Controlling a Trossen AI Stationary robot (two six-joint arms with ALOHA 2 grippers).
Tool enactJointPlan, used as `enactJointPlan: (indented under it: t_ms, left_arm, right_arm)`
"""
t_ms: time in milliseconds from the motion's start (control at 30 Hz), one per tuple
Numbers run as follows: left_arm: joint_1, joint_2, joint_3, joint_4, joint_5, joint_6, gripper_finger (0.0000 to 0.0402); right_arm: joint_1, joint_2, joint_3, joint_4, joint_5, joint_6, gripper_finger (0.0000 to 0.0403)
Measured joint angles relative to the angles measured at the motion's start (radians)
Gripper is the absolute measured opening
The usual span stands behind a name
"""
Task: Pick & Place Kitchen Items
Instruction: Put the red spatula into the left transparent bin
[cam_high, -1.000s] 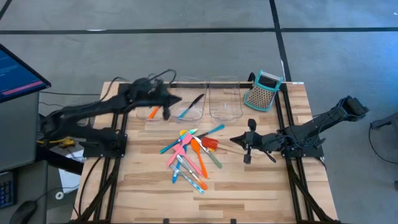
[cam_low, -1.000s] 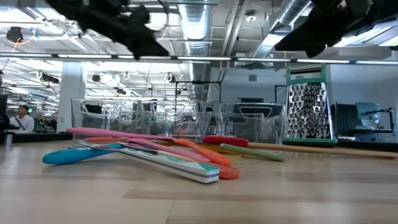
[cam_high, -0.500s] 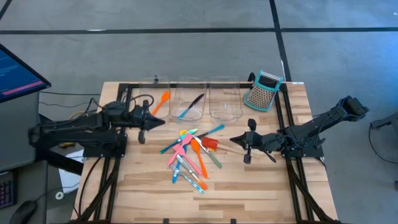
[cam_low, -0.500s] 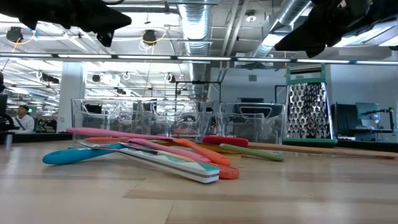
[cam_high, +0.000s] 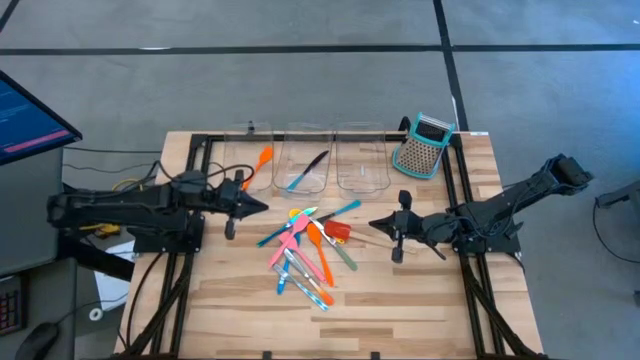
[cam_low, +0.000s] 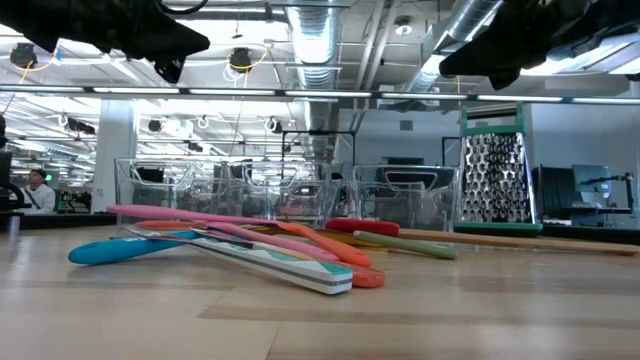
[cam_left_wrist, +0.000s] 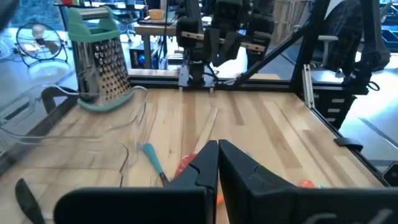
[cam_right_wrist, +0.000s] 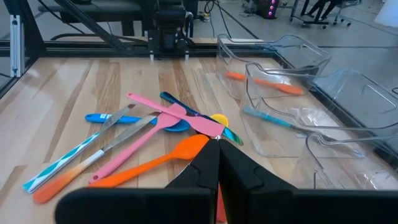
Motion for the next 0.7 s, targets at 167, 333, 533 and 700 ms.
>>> enactJointPlan:
  t_ms: [167,333,533,700]
  left_arm:
    - [-0.015,0.001,0.0,0.0,0.0,0.0,0.0001]
    - [-0.031,0.001,0.0,0.008,-0.003,0.0,0.0001]
    - [-0.069,0.001,0.0,0.015,-0.031,0.0,0.0001]
    - [-0.1,0.001,0.0,0.017,-0.035,0.0,0.0001]
  right_arm:
    - [0.0,0.0,0.0,0.0,0.0,0.0,0.0]
    - [0.001,0.0,0.0,0.0,0.0,0.0,0.0]
    - [0.001,0.0,0.0,0.005,0.0,0.0,0.0]
    - [0.001,0.0,0.0,0.014,0.0,0.003,0.0]
